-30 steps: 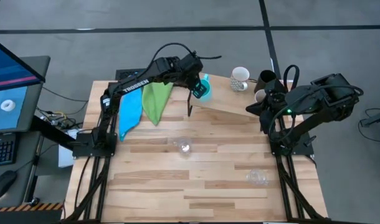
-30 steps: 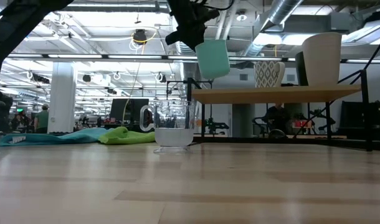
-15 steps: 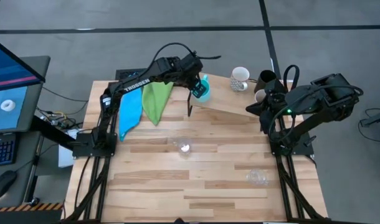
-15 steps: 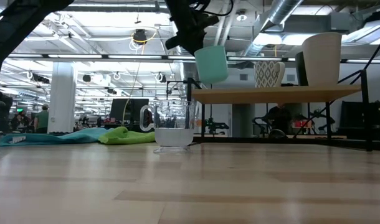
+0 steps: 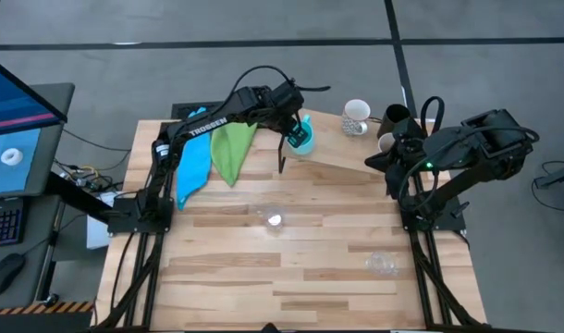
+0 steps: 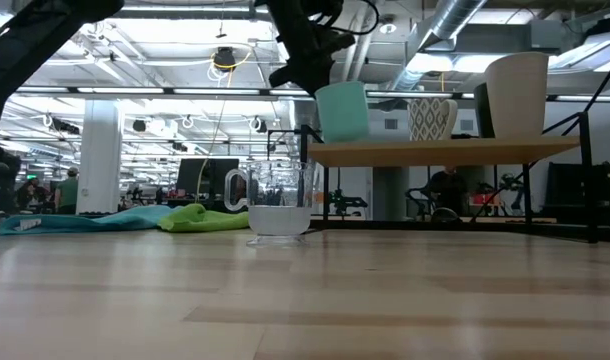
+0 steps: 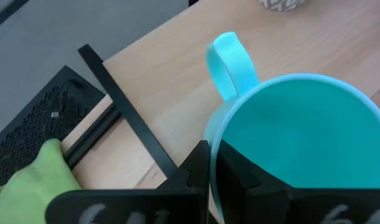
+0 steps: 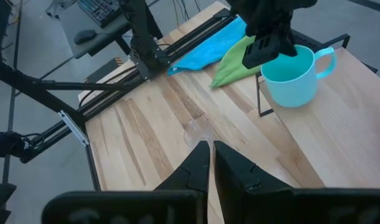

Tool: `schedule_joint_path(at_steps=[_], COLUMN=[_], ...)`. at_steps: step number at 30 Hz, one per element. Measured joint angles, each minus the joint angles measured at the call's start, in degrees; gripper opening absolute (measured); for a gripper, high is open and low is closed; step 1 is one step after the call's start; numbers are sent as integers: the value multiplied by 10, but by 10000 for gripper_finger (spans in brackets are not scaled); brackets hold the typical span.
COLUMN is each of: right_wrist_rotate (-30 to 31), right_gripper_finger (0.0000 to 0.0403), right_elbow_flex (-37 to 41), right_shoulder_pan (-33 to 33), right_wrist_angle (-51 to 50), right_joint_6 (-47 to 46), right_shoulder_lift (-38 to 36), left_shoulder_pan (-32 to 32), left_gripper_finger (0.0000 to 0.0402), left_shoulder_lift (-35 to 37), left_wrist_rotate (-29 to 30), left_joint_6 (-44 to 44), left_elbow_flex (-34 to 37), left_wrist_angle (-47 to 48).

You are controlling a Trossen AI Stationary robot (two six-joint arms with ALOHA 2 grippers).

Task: Stack small to large cups/mugs on shelf
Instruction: Put the blue mug on the shelf

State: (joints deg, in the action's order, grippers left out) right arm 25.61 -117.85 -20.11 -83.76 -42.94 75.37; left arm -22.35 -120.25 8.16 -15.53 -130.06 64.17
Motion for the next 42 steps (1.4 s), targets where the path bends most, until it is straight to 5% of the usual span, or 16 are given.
schedule_joint_path(at_steps=[42], right_wrist_rotate=[-2], right_gripper_finger=[43], right_elbow_flex=[0], right_shoulder_pan=[0], right_wrist_angle=[0], right_joint_6=[29], right_shoulder_lift=[0], left_shoulder_pan=[-2], left_gripper_finger=[0], left_shoulder_lift=[0], left_wrist_rotate=[-3], left_joint_6=[14], left_elbow_flex=[0], left_wrist_angle=[4])
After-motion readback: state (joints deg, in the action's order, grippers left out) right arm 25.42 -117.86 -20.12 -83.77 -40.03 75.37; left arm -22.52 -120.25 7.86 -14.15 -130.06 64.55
